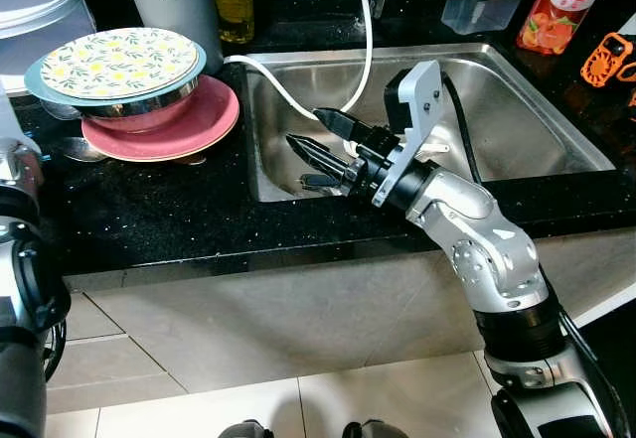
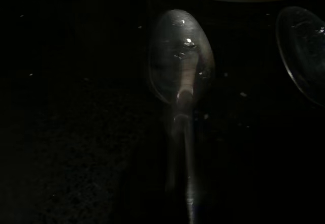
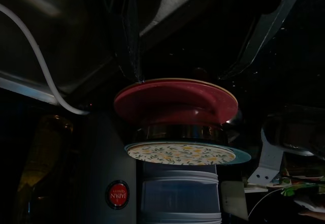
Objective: Kitchen organization
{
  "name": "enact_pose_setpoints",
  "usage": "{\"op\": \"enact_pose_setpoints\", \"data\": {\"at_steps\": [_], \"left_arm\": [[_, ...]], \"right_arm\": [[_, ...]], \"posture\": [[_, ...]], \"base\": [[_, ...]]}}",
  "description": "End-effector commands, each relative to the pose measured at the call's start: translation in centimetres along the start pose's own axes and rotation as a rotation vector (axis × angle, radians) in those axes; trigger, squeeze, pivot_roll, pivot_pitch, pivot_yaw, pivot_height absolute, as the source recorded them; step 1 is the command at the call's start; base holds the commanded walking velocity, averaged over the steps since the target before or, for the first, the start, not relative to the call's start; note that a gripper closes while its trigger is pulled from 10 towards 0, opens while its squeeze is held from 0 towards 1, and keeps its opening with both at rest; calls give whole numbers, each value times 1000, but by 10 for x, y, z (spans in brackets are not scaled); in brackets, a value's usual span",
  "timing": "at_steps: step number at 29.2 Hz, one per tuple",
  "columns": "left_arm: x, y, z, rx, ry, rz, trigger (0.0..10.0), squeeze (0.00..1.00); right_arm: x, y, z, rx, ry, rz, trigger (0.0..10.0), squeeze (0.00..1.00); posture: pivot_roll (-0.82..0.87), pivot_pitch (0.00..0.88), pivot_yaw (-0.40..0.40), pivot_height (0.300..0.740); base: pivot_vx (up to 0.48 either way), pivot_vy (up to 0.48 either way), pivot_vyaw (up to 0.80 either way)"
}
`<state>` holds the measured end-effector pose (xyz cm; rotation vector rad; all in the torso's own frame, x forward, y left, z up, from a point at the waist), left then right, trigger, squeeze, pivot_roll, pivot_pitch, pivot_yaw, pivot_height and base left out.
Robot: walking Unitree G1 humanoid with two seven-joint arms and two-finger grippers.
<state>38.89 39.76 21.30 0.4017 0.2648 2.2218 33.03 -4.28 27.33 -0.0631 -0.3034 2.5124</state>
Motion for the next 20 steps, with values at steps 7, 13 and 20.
{"op": "enact_pose_setpoints", "data": {"at_steps": [7,13,20], "left_arm": [[-10,-2,-52,199,-15,-25,0,0],[-2,-2,-34,127,32,19,0,0],[32,6,16,-86,46,219,10000,0]], "right_arm": [[-3,0,4,-11,14,-1,10000,0],[-3,-1,5,-15,14,-2,10000,0],[-7,2,9,-34,6,-22,10000,0]], "posture": [[117,67,-19,740],[116,67,-18,740],[115,63,-18,740]], "base": [[0,0,0],[0,0,0],[0,0,0]]}}
Point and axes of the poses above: a point about 5 cm out from each wrist's last joint towards the gripper, its own y axis pointing back from the gripper into the wrist, its own z axis along the axis of the wrist's last joint, x = y × z, the point moved 5 cm from there along -y, pointing out of the wrist towards the gripper, and after that the axes turned 9 degrees about -y, right-handed, at the moved point
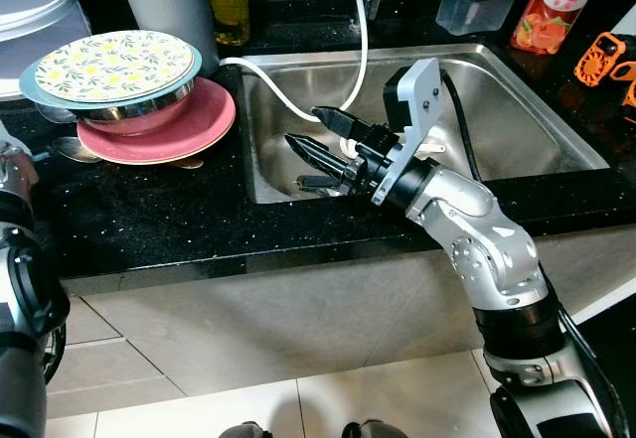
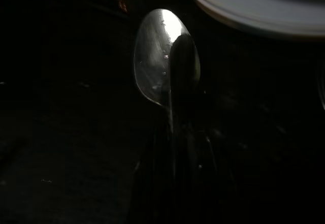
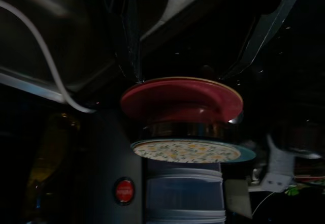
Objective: Kitchen organization
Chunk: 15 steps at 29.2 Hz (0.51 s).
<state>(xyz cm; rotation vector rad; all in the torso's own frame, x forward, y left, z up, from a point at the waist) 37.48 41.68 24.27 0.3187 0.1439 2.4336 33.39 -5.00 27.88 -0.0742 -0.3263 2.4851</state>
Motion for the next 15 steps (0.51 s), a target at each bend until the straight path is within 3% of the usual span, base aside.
{"op": "enact_pose_setpoints", "data": {"at_steps": [1,2,3,4,5,8,11,14,15], "left_arm": [[1,1,0,-14,5,0,10000,0],[-1,5,13,-81,27,-20,10000,0],[-1,5,13,-81,27,-20,10000,0],[-3,14,36,-200,50,-54,10000,0],[-3,14,36,-200,50,-54,10000,0],[-12,33,64,-339,31,-131,10000,0],[-17,40,73,-378,20,-168,10000,0],[-42,66,96,-474,-59,-317,10000,0],[-42,66,96,-474,-59,-317,10000,0]], "right_arm": [[-1,0,4,-17,-2,-1,10000,0],[-2,-1,5,-22,-5,-3,10000,0],[-2,-1,5,-22,-5,-3,10000,0],[-3,-1,6,-28,-7,-5,10000,0],[-3,-1,6,-28,-7,-5,10000,0],[-4,-2,7,-34,-9,-6,10000,0],[-4,-3,8,-36,-10,-6,10000,0],[-5,-4,9,-43,-14,-6,10000,0],[-5,-4,9,-43,-14,-6,10000,0]], "posture": [[116,62,-18,740],[119,60,-19,740],[119,60,-19,740],[118,58,-19,740],[118,58,-19,740],[125,52,-24,740],[125,52,-24,740],[129,47,-24,740],[129,47,-24,740]], "base": [[0,0,0],[0,0,0],[0,0,0],[0,0,0],[0,0,0],[0,0,0],[0,0,0],[0,0,0],[0,0,0]]}}
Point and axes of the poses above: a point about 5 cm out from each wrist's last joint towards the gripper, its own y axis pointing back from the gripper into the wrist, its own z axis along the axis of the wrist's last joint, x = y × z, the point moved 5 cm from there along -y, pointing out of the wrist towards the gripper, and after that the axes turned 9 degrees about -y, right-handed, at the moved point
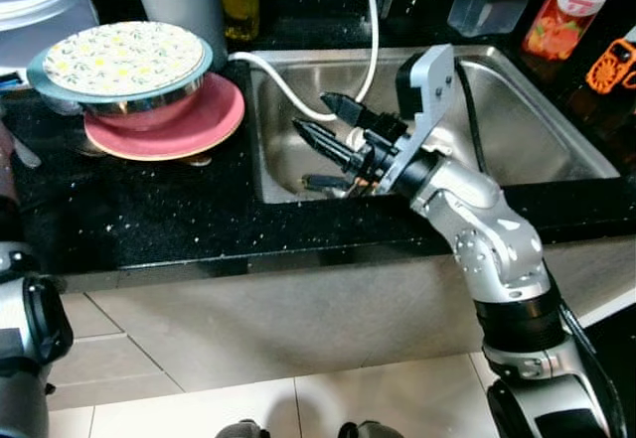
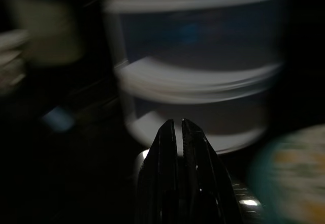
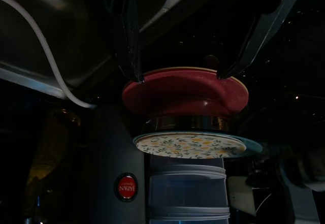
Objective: Kitchen organization
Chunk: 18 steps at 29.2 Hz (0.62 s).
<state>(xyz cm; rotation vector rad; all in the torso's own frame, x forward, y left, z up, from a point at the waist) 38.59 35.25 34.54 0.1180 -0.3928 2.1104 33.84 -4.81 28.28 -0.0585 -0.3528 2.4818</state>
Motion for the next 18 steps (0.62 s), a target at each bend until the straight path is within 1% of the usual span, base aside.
{"op": "enact_pose_setpoints", "data": {"at_steps": [1,2,3,4,6,8,9,10,11,12,15,17,18], "left_arm": [[-18,4,0,6,-11,-76,10000,0],[-18,4,0,6,-11,-76,10000,0],[-20,4,-8,54,-8,-72,10000,0],[-20,3,-21,125,16,-64,10000,0],[-20,3,-21,125,16,-64,10000,0],[-19,2,-50,268,66,-36,10000,0],[-19,2,-50,268,66,-36,10000,0],[-15,3,-67,334,82,-7,10000,1000],[-15,3,-67,334,82,-7,10000,1000],[-11,5,-80,389,97,14,10000,1000],[-11,5,-80,389,97,14,10000,1000],[-6,13,-105,480,115,32,10000,1000],[-4,16,-113,509,122,37,10000,1000]], "right_arm": [[-3,1,6,-30,3,-3,10000,0],[-3,1,6,-30,3,-3,10000,0],[-3,1,6,-31,2,-5,10000,0],[-3,1,6,-31,1,-7,10000,0],[-3,1,6,-31,1,-7,10000,0],[-3,2,6,-31,1,-10,10000,0],[-3,2,6,-31,1,-10,10000,0],[-3,2,6,-30,2,-11,10000,0],[-3,2,6,-30,2,-11,10000,0],[-3,2,5,-30,2,-12,10000,0],[-3,2,5,-30,2,-12,10000,0],[-4,3,5,-28,1,-16,10000,0],[-4,4,5,-26,2,-18,10000,0]], "posture": [[129,47,-24,740],[129,47,-24,740],[129,47,-24,740],[125,48,-15,740],[125,48,-15,740],[125,48,-15,740],[125,48,-15,740],[125,48,-15,740],[125,48,-15,740],[113,50,-9,740],[113,50,-9,740],[109,54,-10,740],[109,56,-12,740]], "base": [[0,0,0],[0,0,0],[0,0,0],[0,0,0],[0,0,0],[0,0,0],[0,0,0],[0,0,0],[0,0,0],[0,0,0],[0,0,0],[0,0,0],[0,0,0]]}}
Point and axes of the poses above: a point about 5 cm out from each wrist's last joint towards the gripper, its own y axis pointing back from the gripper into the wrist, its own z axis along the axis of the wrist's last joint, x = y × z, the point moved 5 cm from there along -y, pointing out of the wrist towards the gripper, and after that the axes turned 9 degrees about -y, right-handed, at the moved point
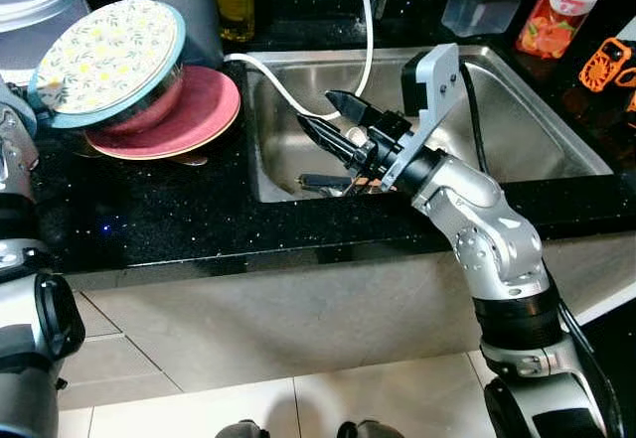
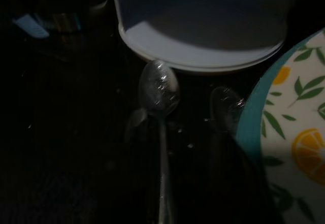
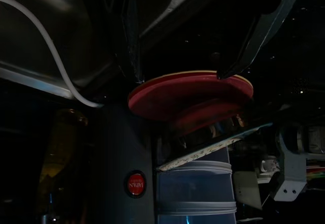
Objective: Kitchen organization
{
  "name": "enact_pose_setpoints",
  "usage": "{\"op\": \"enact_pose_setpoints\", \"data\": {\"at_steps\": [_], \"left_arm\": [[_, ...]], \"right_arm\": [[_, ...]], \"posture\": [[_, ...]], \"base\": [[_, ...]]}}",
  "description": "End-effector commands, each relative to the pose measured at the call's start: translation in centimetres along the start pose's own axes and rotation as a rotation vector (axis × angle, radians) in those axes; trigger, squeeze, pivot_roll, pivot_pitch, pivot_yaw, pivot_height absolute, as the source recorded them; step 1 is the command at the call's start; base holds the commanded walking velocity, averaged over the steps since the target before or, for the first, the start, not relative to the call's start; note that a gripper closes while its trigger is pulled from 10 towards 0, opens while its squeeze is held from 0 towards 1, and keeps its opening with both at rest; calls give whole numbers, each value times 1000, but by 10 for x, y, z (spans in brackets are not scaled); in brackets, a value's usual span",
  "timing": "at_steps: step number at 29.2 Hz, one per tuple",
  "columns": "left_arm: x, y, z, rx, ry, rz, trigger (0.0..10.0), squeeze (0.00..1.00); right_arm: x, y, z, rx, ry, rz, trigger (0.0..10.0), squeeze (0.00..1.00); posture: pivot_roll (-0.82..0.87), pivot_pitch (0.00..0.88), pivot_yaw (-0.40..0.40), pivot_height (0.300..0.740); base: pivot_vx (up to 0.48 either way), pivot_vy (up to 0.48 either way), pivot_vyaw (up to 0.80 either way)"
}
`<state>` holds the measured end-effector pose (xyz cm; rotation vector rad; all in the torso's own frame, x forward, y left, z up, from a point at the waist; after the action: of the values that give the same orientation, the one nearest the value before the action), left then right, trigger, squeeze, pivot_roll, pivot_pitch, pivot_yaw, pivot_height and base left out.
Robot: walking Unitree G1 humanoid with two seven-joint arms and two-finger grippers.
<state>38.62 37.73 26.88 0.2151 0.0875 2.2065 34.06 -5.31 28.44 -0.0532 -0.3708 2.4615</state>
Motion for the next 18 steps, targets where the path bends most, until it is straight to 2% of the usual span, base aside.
{"op": "enact_pose_setpoints", "data": {"at_steps": [1,3,5,7,8,9,10,15,18], "left_arm": [[-1,-3,-35,120,4,-5,10000,1000],[3,-3,-42,140,-4,10,10000,1000],[5,-3,-40,130,-21,22,10000,1000],[6,-2,-31,93,-55,41,10000,1000],[7,-2,-22,56,-64,51,10000,953],[7,-2,-22,56,-64,51,10000,953],[8,-1,-13,20,-72,58,10000,0],[11,2,5,-42,-89,81,10000,0],[11,3,6,-42,-87,74,10000,0]], "right_arm": [[1,2,3,-13,7,1,10000,0],[1,3,2,-10,7,1,10000,0],[0,3,2,-10,7,1,10000,0],[0,2,3,-11,7,2,10000,0],[1,2,2,-10,7,4,10000,0],[1,2,2,-10,7,4,10000,0],[1,1,2,-10,6,7,10000,0],[3,0,2,-10,3,13,10000,0],[3,0,1,-11,1,13,10000,0]], "posture": [[109,56,-12,740],[108,55,-14,740],[108,55,-14,740],[110,55,-17,740],[110,55,-17,740],[110,55,-17,740],[112,54,-19,740],[112,54,-19,740],[116,52,-17,740]], "base": [[0,0,0],[0,0,0],[0,0,0],[0,0,0],[0,0,0],[0,0,0],[0,0,0],[0,0,0],[0,0,0]]}}
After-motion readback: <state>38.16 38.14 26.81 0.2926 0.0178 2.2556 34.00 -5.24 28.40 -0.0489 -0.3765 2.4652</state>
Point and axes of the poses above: a point about 5 cm out from each wrist's last joint towards the gripper, its own y axis pointing back from the gripper into the wrist, its own z axis along the axis of the wrist's last joint, x = y × z, the point moved 5 cm from there along -y, pointing out of the wrist towards the gripper, and after that the axes turned 9 degrees about -y, right-handed, at the moved point
